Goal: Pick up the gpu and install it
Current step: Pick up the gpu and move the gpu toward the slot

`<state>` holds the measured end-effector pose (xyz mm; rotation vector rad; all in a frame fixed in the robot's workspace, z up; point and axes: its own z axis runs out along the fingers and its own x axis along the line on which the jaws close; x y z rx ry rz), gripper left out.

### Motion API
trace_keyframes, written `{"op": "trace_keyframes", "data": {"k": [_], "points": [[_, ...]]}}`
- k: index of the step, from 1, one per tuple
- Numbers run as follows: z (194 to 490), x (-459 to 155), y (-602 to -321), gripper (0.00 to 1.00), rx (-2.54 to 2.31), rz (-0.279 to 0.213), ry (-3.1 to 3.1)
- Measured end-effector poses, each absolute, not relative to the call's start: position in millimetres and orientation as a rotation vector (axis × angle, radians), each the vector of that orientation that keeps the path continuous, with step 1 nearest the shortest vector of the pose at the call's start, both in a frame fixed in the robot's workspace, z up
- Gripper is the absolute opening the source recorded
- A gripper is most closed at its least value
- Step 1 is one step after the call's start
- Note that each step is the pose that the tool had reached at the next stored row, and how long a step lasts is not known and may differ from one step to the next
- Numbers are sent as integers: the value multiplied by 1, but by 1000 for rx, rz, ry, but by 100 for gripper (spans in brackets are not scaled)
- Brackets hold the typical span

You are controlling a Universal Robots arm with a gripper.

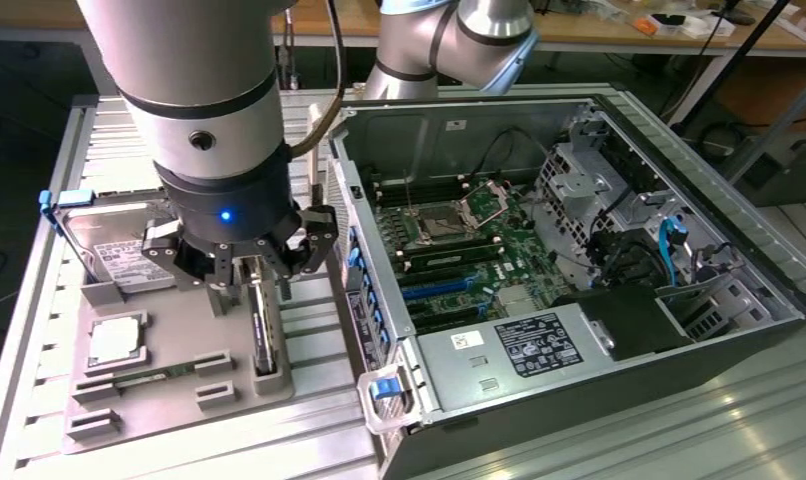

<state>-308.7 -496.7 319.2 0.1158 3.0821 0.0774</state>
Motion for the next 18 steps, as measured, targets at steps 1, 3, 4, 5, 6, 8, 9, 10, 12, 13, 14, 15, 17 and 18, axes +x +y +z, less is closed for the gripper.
{"op": "trace_keyframes", "data": {"k": [1,3,4,5,6,8,9,10,12,13,14,15,17,18], "points": [[317,-310,-497,48,116,78,3081],[314,-311,-498,48,116,78,3080],[313,-311,-498,48,116,78,3079],[312,-311,-498,48,116,78,3079],[311,-312,-498,48,116,78,3079],[310,-313,-499,48,116,78,3078],[309,-313,-499,48,116,78,3077],[307,-314,-499,48,115,78,3076],[304,-314,-499,48,115,78,3076],[303,-314,-499,48,115,78,3076],[302,-314,-498,48,115,78,3076],[301,-314,-497,48,116,75,3077],[297,-314,-494,48,115,70,3078],[293,-314,-492,48,115,70,3078]]}}
